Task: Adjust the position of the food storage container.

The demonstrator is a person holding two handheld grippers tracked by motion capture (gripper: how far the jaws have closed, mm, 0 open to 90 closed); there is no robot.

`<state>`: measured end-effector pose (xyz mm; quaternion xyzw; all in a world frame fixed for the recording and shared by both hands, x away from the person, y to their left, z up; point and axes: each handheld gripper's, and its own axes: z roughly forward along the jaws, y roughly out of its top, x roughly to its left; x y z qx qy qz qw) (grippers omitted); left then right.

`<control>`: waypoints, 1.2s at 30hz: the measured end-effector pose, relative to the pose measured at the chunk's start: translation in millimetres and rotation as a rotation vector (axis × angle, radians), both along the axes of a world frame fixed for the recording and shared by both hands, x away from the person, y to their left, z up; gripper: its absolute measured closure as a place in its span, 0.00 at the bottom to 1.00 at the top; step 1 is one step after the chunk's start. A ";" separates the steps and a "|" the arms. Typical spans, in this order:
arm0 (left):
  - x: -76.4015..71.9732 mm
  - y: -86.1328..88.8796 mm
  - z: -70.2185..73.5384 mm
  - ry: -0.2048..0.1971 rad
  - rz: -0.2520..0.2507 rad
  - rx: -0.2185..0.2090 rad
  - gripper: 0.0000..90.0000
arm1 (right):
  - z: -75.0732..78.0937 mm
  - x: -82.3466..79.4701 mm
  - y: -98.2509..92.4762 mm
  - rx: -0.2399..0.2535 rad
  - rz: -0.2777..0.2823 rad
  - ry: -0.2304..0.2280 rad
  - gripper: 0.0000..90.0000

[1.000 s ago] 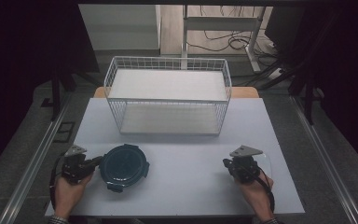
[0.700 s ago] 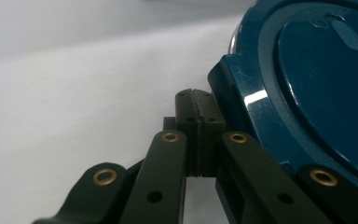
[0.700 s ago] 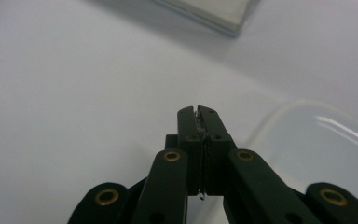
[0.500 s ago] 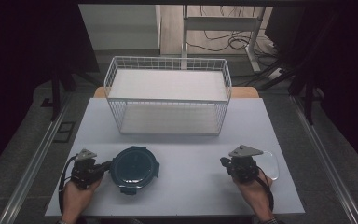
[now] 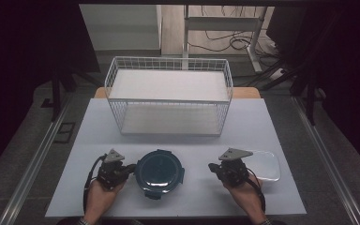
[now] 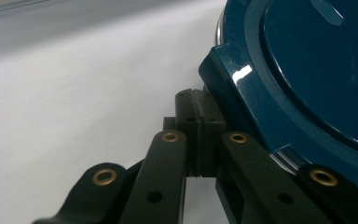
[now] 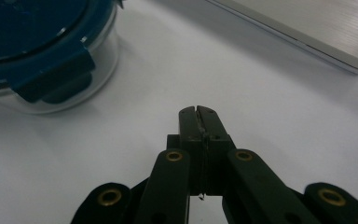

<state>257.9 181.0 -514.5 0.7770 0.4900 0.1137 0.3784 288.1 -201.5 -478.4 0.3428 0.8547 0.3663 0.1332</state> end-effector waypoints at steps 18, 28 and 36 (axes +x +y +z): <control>-31.2 -11.0 -3.6 0.035 -0.193 -0.046 1.00 | -9.9 -38.0 45.9 -0.007 0.201 0.093 0.99; -26.7 -11.8 -3.4 0.033 -0.162 -0.046 1.00 | -6.2 -38.6 43.5 0.032 0.253 0.169 0.99; -21.0 -22.7 -4.7 0.040 -0.193 -0.047 1.00 | -14.7 -32.7 43.9 -0.017 0.194 0.121 1.00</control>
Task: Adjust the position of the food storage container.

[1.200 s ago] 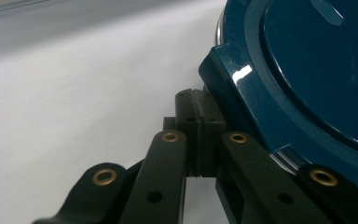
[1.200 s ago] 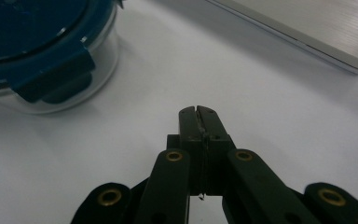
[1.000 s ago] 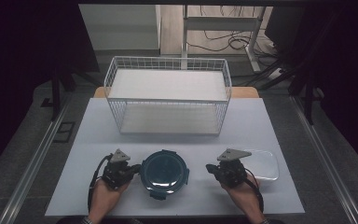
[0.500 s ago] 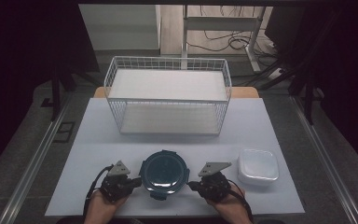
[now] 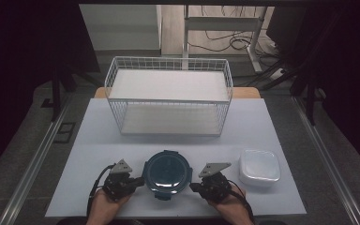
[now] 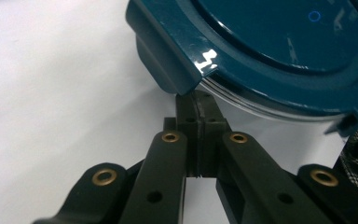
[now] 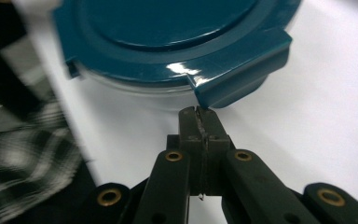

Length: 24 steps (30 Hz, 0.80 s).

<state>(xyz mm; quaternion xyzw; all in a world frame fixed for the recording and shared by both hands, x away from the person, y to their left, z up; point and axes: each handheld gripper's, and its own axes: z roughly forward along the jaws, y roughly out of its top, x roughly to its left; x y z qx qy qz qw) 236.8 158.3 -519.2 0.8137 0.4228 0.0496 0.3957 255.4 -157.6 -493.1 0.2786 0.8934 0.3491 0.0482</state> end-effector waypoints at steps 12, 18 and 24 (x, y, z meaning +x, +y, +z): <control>6.3 -6.2 -3.6 -0.036 -0.010 -0.001 0.97 | 2.6 16.6 -17.5 0.012 -0.050 -0.022 0.99; -2.4 17.3 -4.8 -0.063 0.021 -0.009 0.91 | 13.5 12.1 -48.5 -0.010 -0.168 -0.098 0.99; -0.2 23.1 -4.7 -0.090 0.031 -0.013 0.82 | 15.1 15.5 -83.4 -0.045 -0.307 -0.128 0.99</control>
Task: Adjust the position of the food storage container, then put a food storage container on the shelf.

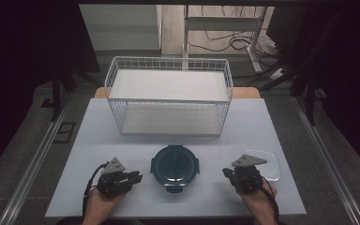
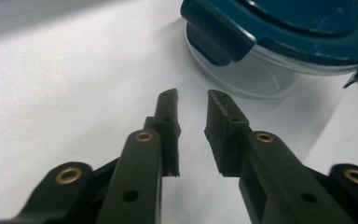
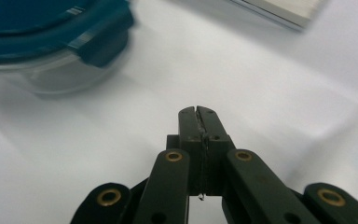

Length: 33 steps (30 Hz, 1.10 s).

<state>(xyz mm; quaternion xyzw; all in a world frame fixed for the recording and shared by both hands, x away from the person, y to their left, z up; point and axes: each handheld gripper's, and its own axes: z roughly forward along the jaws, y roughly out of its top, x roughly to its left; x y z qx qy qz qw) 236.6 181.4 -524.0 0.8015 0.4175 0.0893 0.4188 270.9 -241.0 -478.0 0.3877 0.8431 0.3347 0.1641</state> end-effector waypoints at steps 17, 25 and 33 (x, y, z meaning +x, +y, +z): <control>24.8 4.9 8.1 0.018 0.021 -0.108 0.92 | 0.9 5.6 2.2 0.081 0.013 0.006 0.95; 29.9 0.7 20.5 -0.030 0.008 -0.142 0.42 | 3.7 13.5 41.9 0.149 0.132 0.023 0.54; 48.6 -18.9 20.4 0.059 -0.064 -0.166 0.28 | 1.3 32.9 64.2 0.214 0.171 0.104 0.36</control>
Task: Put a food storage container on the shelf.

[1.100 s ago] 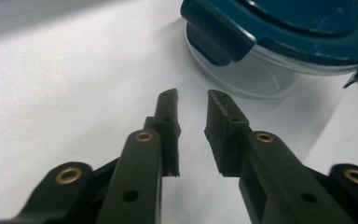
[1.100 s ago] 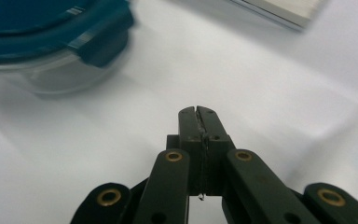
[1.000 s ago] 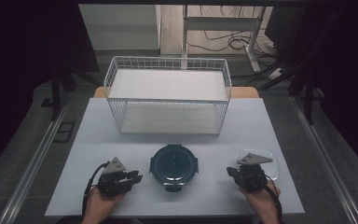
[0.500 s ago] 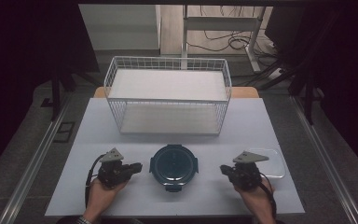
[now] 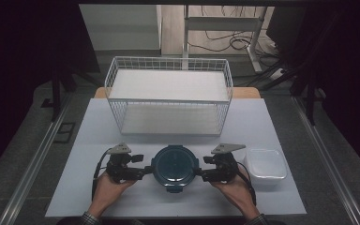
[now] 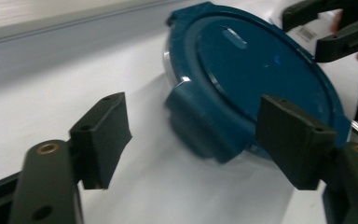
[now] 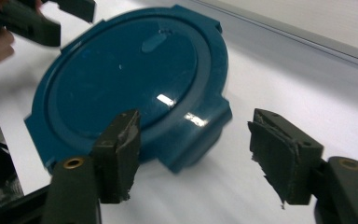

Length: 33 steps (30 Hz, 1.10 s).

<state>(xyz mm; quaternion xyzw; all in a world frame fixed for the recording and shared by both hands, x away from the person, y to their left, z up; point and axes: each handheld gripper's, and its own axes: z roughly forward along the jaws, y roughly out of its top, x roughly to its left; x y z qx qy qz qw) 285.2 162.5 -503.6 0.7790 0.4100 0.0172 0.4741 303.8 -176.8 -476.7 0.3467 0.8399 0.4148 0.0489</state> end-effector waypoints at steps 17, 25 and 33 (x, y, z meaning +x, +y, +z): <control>21.8 1.1 -23.0 0.300 -0.180 -0.232 0.36 | -22.7 19.4 9.0 0.142 0.052 0.265 0.24; -5.5 7.7 -16.4 0.198 -0.233 -0.257 0.60 | -11.7 2.8 -16.7 0.240 0.065 0.313 0.53; -11.0 9.1 -17.3 0.156 -0.244 -0.249 0.60 | -16.3 -3.8 -21.7 0.258 0.070 0.363 0.55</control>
